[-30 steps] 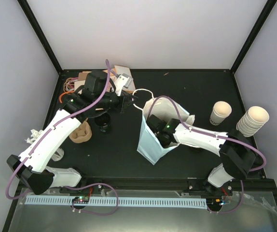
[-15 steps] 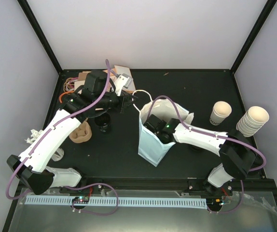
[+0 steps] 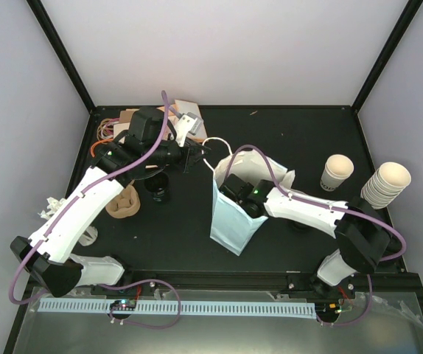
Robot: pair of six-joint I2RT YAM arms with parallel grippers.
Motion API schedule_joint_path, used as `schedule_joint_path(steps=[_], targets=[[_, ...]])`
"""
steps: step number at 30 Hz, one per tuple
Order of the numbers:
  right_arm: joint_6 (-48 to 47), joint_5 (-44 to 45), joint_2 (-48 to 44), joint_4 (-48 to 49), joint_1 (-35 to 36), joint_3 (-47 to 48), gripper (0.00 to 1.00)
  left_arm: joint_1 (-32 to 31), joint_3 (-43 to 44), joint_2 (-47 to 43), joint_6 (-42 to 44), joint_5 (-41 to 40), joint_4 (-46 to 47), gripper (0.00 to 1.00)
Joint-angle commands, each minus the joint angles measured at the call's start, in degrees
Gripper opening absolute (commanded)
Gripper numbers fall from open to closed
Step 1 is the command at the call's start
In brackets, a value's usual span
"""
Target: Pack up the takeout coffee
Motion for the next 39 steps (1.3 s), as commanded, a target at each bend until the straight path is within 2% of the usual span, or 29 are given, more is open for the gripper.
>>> schedule_joint_path(steps=[1, 3, 6, 7, 8, 10, 11, 18, 23, 29, 39], targets=[[0.4, 2.7, -0.9, -1.8, 0.0, 2.2, 1.00, 0.4, 0.5, -0.5, 0.9, 0.5, 0.8, 0.01], [0.4, 3.0, -1.1, -2.1, 0.0, 2.3, 0.99, 0.3, 0.5, -0.5, 0.9, 0.2, 0.8, 0.02], [0.4, 2.8, -0.2, -2.4, 0.0, 2.4, 0.79, 0.3, 0.4, 0.7, 0.8, 0.1, 0.8, 0.02], [0.5, 2.8, -0.1, -2.5, 0.0, 2.4, 0.76, 0.3, 0.4, 1.1, 0.8, 0.1, 0.8, 0.02], [0.6, 2.7, -0.3, -2.3, 0.0, 2.3, 0.77, 0.4, 0.4, 1.1, 0.8, 0.1, 0.8, 0.02], [0.6, 3.0, -0.9, -2.4, 0.0, 2.5, 0.96, 0.4, 0.4, 1.1, 0.8, 0.0, 0.8, 0.02], [0.6, 3.2, -1.3, -2.5, 0.0, 2.5, 1.00, 0.4, 0.4, 1.1, 0.9, -0.2, 0.6, 0.01], [0.4, 5.9, -3.0, -3.5, 0.2, 3.3, 1.00, 0.6, 0.1, 1.4, 1.1, -1.9, 0.0, 0.02], [0.0, 14.7, -2.9, -6.0, 2.8, 4.8, 1.00, 1.6, 0.0, 1.7, 1.0, -3.2, -0.8, 0.02], [1.0, 9.0, -5.0, -6.0, 2.8, 6.0, 1.00, 2.0, -0.4, 2.0, 2.2, -3.3, -1.1, 0.02], [2.5, 13.0, -6.8, -10.8, 2.3, 11.6, 1.00, 2.2, -2.5, 0.4, 4.0, -4.6, -1.5, 0.02]])
